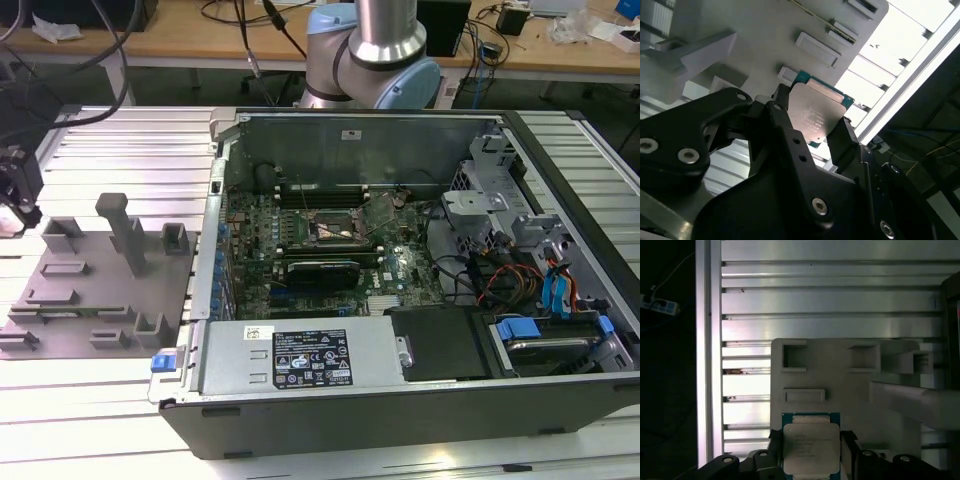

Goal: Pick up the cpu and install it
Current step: 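Pick up the cpu and move it towards the insertion slot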

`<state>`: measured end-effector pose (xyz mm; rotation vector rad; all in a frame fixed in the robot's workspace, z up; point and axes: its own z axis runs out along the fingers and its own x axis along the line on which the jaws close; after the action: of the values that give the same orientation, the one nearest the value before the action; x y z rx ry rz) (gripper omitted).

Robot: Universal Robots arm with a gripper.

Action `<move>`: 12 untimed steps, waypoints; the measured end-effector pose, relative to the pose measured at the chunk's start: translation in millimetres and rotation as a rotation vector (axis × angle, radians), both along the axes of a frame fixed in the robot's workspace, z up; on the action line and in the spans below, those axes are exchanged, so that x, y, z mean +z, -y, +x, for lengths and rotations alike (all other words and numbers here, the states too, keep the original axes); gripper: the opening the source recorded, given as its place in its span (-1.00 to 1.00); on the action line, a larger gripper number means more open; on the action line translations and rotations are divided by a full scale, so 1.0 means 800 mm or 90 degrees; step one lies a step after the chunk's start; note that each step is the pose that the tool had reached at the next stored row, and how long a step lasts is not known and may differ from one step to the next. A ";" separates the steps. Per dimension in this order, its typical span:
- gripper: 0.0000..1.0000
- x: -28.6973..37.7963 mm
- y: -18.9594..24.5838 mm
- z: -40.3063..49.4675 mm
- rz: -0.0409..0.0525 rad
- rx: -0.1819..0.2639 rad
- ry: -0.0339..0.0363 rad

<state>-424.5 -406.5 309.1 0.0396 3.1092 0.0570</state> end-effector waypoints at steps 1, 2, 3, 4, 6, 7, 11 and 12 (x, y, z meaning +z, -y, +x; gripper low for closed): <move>0.09 0.0031 0.0000 0.000 0.0000 0.000 0.0000; 0.09 0.0075 -0.0001 0.000 0.0000 0.000 0.0001; 0.09 0.0123 -0.0001 0.000 0.0000 0.000 0.0001; 0.09 0.0152 -0.0001 0.000 0.0000 0.000 0.0001; 0.09 0.0266 -0.0004 0.000 0.0000 0.000 0.0000; 0.09 0.0330 -0.0004 0.000 0.0000 0.000 0.0001; 0.09 0.0498 -0.0008 0.000 0.0000 0.000 0.0000; 0.09 0.0535 -0.0009 0.000 0.0000 0.000 0.0000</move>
<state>-424.5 -405.8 351.9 0.0396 3.1092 0.0570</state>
